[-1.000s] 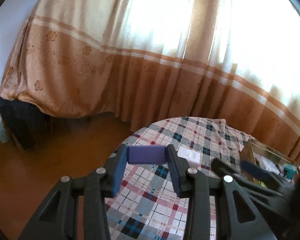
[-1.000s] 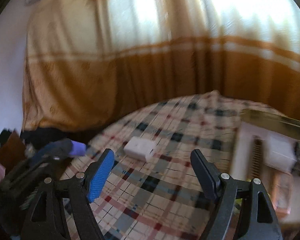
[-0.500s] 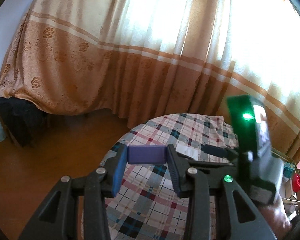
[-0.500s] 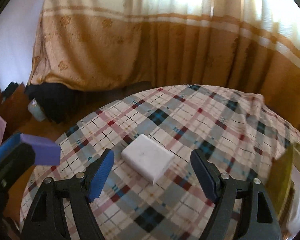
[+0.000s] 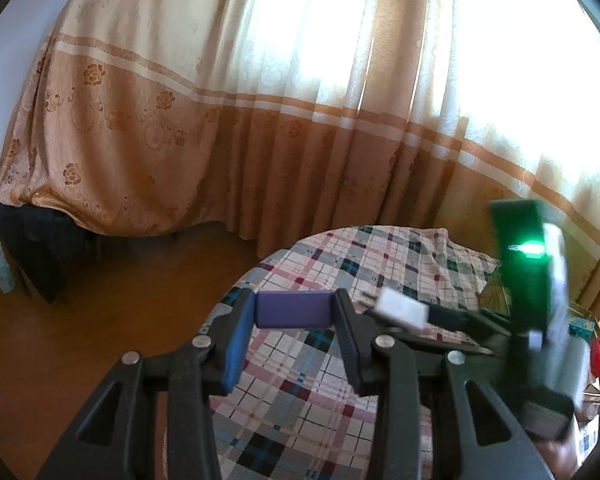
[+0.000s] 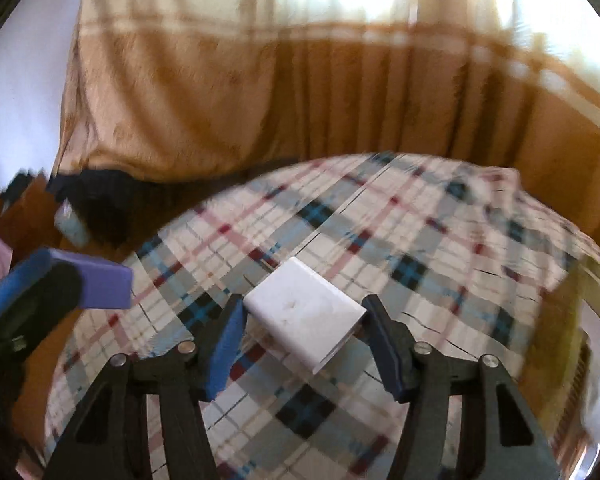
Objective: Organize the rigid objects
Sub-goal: 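Grasp the white block with the right tool while the left tool holds the purple block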
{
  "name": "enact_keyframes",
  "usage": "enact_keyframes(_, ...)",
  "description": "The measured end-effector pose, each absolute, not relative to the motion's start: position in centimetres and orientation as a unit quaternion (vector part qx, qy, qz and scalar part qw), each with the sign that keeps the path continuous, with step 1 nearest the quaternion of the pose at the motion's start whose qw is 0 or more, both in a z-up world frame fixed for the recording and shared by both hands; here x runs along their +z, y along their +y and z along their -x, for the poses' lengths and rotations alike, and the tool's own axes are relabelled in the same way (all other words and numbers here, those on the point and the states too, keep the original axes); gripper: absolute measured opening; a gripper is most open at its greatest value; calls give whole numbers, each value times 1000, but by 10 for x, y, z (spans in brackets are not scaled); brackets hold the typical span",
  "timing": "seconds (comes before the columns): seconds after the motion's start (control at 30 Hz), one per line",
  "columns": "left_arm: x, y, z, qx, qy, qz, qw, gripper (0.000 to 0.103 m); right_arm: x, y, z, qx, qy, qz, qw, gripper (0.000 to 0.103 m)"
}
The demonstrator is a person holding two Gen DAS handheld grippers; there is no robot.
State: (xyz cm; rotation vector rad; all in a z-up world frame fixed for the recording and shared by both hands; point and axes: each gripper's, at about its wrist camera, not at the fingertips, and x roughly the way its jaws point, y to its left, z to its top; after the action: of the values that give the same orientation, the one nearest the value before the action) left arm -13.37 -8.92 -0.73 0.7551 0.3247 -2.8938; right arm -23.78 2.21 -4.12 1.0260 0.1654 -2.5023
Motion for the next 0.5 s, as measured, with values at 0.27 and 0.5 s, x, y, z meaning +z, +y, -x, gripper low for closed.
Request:
enact_keyframes(0.27,-5,-82,134,-961,85,-251,74,39,-23,64,191,-942,-35,-298,149,62)
enact_keyframes(0.5,-4,-77,133,-963,67,-246,82,39,-10,85,155,-962,-40,-250,107,62)
